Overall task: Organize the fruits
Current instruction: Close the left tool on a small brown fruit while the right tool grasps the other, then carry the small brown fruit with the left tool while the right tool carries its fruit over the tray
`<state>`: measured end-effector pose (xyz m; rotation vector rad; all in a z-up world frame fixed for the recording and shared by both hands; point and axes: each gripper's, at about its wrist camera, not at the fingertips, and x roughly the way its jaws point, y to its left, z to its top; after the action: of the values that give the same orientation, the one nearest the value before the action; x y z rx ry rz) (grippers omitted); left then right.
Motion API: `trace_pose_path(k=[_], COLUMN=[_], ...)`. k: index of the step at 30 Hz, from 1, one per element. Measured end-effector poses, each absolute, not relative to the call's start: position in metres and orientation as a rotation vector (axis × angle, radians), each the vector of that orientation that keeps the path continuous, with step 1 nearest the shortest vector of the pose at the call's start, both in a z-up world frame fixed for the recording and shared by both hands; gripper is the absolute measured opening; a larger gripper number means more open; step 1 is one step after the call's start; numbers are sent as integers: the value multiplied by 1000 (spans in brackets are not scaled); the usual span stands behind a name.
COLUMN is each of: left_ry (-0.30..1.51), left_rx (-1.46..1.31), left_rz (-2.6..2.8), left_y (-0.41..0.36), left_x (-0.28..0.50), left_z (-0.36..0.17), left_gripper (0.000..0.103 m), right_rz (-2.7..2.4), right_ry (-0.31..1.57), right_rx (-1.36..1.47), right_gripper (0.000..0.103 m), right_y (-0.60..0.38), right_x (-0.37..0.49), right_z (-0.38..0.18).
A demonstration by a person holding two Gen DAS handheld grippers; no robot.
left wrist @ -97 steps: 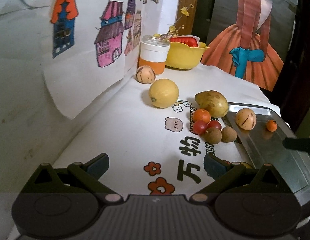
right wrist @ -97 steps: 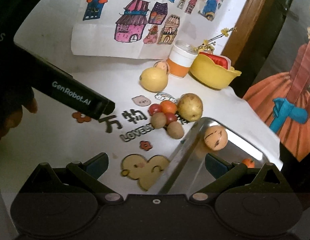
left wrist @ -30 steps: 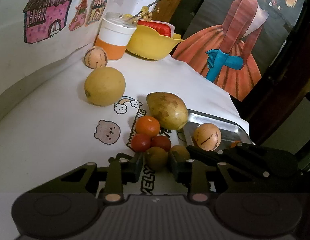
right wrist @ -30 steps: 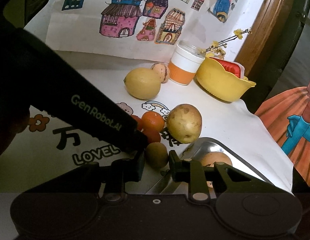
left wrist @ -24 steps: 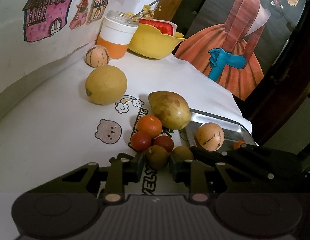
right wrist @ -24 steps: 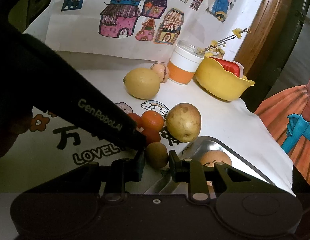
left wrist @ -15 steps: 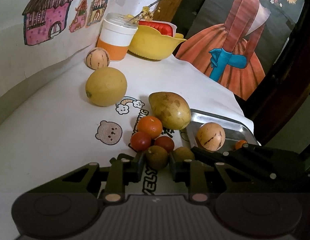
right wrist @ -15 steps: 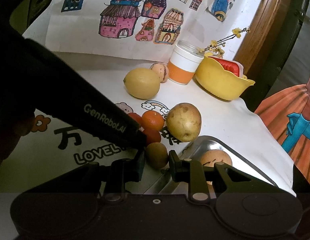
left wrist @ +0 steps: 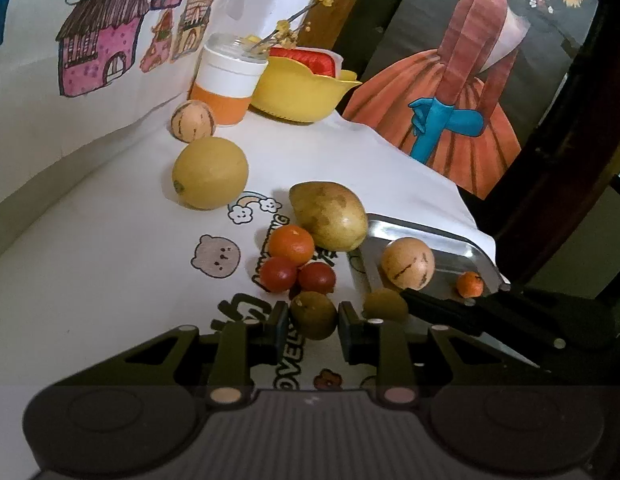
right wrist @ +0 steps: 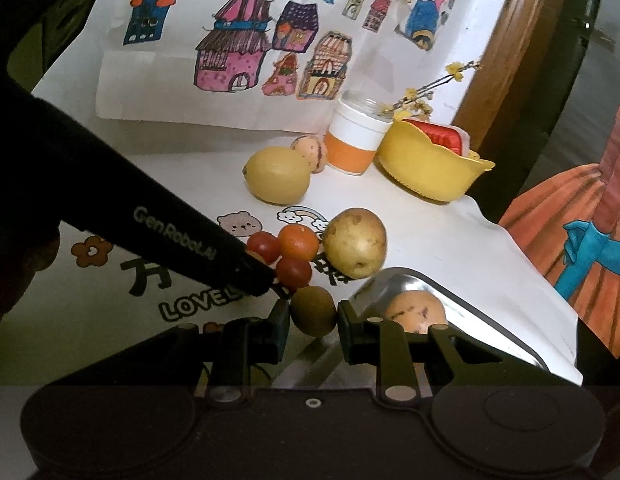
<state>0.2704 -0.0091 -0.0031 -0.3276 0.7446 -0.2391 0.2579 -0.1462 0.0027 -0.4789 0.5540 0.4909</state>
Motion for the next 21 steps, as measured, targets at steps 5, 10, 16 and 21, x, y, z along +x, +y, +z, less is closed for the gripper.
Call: trace_pose_path(k=[5,10,16,21], left_ry=[732,720,712,715], left_rx=[-324,-320,-316,-314], left_rz=[-262,-289,-325,-343], left_y=[-17,-31,-55,-76], left_x=[266,265,266,269], left_z=[4,10,15,14], left_gripper=[28,29,29,29], right_rz=[447,390,326,275], right_ry=[540,528,523,527], right_rx=[-443,-413,-383,-365], right_gripper=[27,28,28,28], right_y=[-164,-185,-212,-235], right_x=[251,247,245,242], right_z=[12,17,20,20])
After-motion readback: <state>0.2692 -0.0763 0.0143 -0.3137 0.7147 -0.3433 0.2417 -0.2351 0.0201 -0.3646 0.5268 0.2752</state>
